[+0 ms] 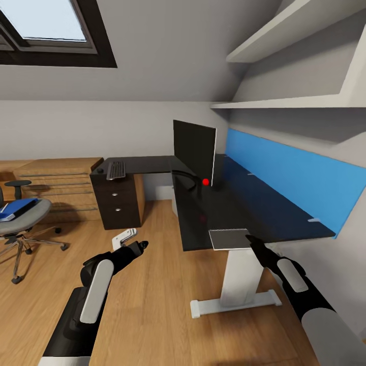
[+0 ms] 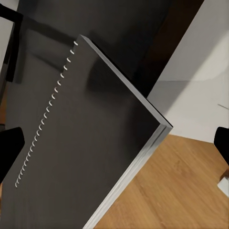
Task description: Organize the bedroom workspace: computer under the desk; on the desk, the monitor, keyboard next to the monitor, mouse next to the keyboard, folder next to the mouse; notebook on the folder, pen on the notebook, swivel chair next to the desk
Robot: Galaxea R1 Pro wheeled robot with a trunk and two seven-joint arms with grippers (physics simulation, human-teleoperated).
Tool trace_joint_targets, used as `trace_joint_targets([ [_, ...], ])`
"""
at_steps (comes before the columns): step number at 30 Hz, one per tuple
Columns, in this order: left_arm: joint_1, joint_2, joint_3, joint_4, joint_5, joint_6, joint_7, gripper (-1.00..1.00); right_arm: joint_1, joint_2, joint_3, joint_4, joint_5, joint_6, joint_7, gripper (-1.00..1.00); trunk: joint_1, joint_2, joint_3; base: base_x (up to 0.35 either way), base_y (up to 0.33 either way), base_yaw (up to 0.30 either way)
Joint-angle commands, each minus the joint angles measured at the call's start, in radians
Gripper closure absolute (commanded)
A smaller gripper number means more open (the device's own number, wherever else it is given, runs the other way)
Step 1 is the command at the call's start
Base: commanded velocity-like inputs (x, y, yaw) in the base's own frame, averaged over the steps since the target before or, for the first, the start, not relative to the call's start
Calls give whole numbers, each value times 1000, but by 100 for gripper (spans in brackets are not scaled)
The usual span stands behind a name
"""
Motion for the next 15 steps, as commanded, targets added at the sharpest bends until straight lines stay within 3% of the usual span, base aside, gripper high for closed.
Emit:
trace_joint_targets([
  [1, -1, -1, 1, -1, 11, 3, 9, -100, 0, 0, -1, -2, -10, 4, -7, -100, 0, -1, -1, 0, 0, 0],
  [5, -1, -1, 1, -1, 11, 3, 8, -100, 0, 0, 0, -3, -10, 4, -8, -100, 0, -1, -1, 0, 0, 0],
  [6, -1, -1, 1, -1, 11, 3, 8, -100, 0, 0, 1, -3, -10, 4, -8, 100, 0, -1, -1, 0, 0, 0],
  [15, -1, -1, 1, -1, 11, 3, 8, -100, 0, 0, 4, -8, -8, 3, 3, 100, 0, -1, -1, 0, 0, 0],
])
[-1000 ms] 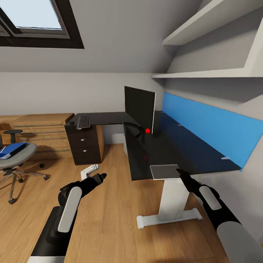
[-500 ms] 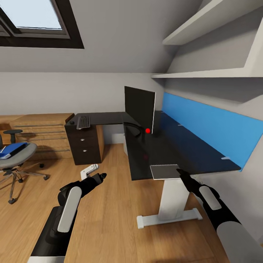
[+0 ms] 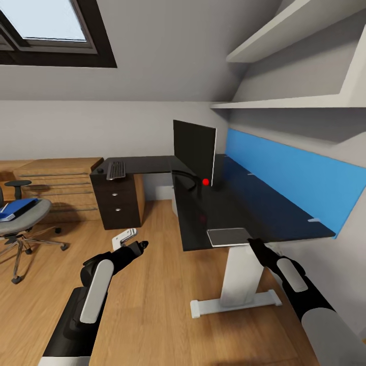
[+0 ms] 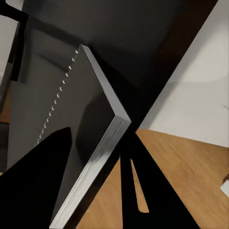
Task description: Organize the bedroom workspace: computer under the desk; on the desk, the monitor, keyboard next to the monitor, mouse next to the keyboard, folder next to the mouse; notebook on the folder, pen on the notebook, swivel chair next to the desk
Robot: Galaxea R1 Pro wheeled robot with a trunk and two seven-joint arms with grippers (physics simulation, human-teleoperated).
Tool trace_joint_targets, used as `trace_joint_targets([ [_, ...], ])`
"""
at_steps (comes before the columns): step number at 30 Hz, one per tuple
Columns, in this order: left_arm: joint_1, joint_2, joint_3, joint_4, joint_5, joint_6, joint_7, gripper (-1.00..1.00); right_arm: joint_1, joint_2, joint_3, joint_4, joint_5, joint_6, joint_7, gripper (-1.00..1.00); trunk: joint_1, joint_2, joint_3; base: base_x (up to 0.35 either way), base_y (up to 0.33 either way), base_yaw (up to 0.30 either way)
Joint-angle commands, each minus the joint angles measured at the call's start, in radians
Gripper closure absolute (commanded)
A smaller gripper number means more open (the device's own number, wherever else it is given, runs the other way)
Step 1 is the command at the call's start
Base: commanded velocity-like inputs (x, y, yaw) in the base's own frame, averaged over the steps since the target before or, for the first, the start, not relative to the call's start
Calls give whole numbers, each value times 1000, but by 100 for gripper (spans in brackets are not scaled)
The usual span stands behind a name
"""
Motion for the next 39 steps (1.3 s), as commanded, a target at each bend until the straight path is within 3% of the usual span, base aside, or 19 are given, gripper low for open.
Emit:
trace_joint_targets([
  [1, -1, -1, 1, -1, 11, 3, 9, -100, 0, 0, -1, -2, -11, 4, -4, 100, 0, -1, -1, 0, 0, 0],
  [6, -1, -1, 1, -1, 11, 3, 7, -100, 0, 0, -1, -2, -10, 3, 21, 100, 0, -1, -1, 0, 0, 0],
  [14, -1, -2, 0, -1, 10, 2, 7, -100, 0, 1, 1, -11, -7, 0, 28, 100, -31, 55, 24, 0, 0, 0],
  [20, -1, -2, 0, -1, 10, 2, 7, -100, 0, 8, 42, -62, -6, -6, 28, 100, -54, 97, 43, 0, 0, 0],
  [26, -1, -2, 0, -1, 10, 1, 7, -100, 0, 17, 52, -80, -5, -8, 32, 100, -77, 139, 62, 0, 0, 0],
  [30, -1, -2, 0, 1, 7, 1, 8, -100, 0, 32, 56, -87, -5, -10, 73, 100, -77, 139, 62, 0, 0, 0],
  [32, -1, -2, 0, 2, 6, 1, 8, -100, 0, 42, 59, -88, -2, -13, 80, 100, -77, 139, 62, 0, 0, 0],
  [33, -1, -2, 0, 2, 4, 0, 6, -100, 0, 71, 98, -89, 25, -45, 84, 100, -77, 139, 62, 0, 0, 0],
  [34, -1, -2, 0, 2, 4, 0, 6, -100, 0, 82, 118, -91, 43, -69, 83, 100, -77, 139, 62, 0, 0, 0],
  [36, -1, -2, 0, 2, 4, -1, 5, -100, 0, 111, 149, -103, 75, -148, 77, 100, -77, 139, 62, 5, 33, 0],
  [37, -1, -2, 0, 2, 4, -1, 4, -100, 0, 150, 160, -107, 92, -260, 63, 100, -77, 139, 62, 91, 172, 0],
  [39, -1, -2, 0, 1, 4, -1, 4, -100, 0, 175, 165, -106, 99, -355, 46, 100, -77, 139, 62, 113, 207, 0],
])
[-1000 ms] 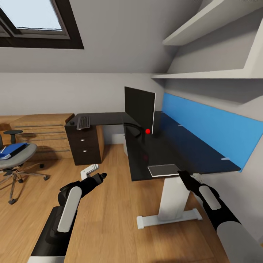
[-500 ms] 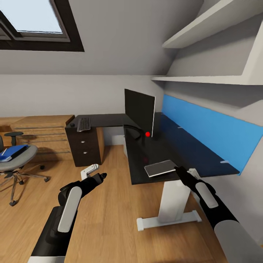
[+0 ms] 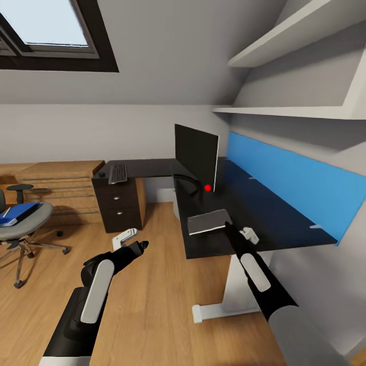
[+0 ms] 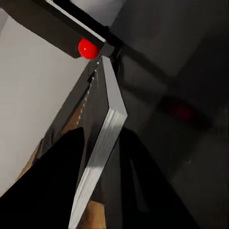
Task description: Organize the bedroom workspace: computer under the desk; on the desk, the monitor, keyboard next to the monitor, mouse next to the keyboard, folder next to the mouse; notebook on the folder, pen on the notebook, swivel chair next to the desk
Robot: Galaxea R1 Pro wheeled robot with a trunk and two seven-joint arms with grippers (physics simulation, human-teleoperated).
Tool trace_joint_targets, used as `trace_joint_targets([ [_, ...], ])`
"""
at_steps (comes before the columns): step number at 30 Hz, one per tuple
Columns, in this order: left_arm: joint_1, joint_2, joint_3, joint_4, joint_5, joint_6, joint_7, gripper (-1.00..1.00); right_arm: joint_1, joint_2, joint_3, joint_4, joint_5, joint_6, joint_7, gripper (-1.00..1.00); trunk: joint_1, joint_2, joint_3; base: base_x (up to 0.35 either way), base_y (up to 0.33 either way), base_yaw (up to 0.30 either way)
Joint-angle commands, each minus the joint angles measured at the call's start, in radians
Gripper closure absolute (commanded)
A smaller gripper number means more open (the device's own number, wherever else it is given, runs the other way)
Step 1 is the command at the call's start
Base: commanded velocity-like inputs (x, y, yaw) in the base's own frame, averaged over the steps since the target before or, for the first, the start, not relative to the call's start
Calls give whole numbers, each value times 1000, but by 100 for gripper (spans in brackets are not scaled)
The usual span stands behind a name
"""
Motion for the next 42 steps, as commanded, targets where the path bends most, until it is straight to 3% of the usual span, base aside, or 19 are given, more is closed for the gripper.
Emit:
trace_joint_targets([
  [1, -1, 0, 1, -1, 11, 3, 8, -100, -1, 6, 5, 0, -10, -36, -10, 100, 0, 0, -1, 129, 233, 0],
  [4, -1, 0, 1, -1, 10, 3, 9, -100, -1, 31, 15, 10, -7, -132, -48, 100, 0, 0, -1, 142, 255, 0],
  [8, -1, -1, 1, -2, 10, 3, 11, -100, -1, 84, 29, 31, -5, -172, -96, 100, 0, 0, -1, 151, 270, 0],
  [11, -1, -1, 1, -2, 10, 3, 12, -100, -1, 99, 31, 37, -7, -177, -107, 100, 0, 0, -1, 155, 275, 0],
  [18, -1, -1, 1, -2, 9, 3, 13, -100, -1, 115, 33, 37, -15, -182, -109, 100, 0, 0, -1, 158, 276, 0],
  [23, -1, 0, 1, -2, 9, 3, 13, -100, -1, 140, 30, 37, -16, -183, -109, 100, 0, 0, -1, 159, 276, 0],
  [42, -1, -1, 0, 1, 12, 2, 7, -100, -1, 150, 28, 36, -16, -216, -87, 100, 0, 0, -1, 180, 268, 0],
])
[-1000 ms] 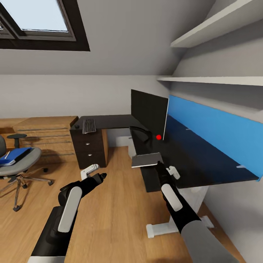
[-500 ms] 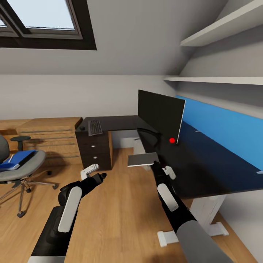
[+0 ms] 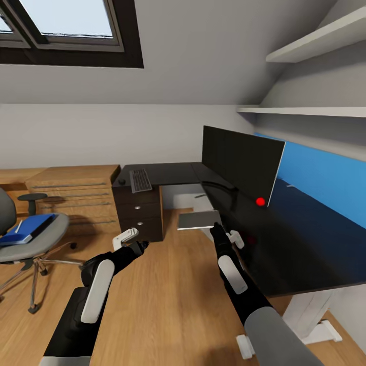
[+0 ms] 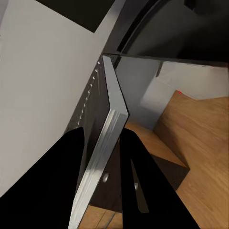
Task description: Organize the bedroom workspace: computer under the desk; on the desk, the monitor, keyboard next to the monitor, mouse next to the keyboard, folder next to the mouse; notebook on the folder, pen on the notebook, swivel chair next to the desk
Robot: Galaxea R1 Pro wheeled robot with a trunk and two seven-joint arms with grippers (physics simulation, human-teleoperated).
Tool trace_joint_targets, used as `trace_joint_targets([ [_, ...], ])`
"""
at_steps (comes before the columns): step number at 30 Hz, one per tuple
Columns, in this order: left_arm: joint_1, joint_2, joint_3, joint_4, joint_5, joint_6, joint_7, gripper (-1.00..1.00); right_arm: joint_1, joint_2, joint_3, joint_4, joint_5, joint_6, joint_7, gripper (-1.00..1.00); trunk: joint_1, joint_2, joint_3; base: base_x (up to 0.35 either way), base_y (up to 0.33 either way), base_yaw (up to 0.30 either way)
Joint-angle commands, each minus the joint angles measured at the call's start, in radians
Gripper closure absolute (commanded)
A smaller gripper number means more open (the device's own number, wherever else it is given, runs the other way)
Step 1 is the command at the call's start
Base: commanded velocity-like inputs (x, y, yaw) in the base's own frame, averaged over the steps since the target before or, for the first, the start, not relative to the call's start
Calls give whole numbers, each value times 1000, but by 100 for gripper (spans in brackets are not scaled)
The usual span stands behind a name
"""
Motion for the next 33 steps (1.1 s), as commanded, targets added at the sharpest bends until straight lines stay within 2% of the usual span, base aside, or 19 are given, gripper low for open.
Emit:
trace_joint_targets([
  [1, -1, 0, 1, -1, 11, 2, 9, -100, -1, -1, 4, -1, -6, -7, -5, 100, 0, -1, -1, 282, 214, 0],
  [14, -1, 0, -4, -1, 9, 2, 9, -100, -1, -1, 4, 1, -6, -7, -3, 100, 0, -1, -1, 291, 207, 0],
  [25, -1, -1, -4, -1, 9, 2, 10, -100, 1, -2, 3, 0, -6, -7, -3, 100, 0, -1, 12, 293, 199, 0],
  [33, -1, -1, -5, -1, 10, 2, 12, -100, 1, -6, 0, -3, -3, -7, -4, 100, 0, -1, 13, 276, 98, 0],
])
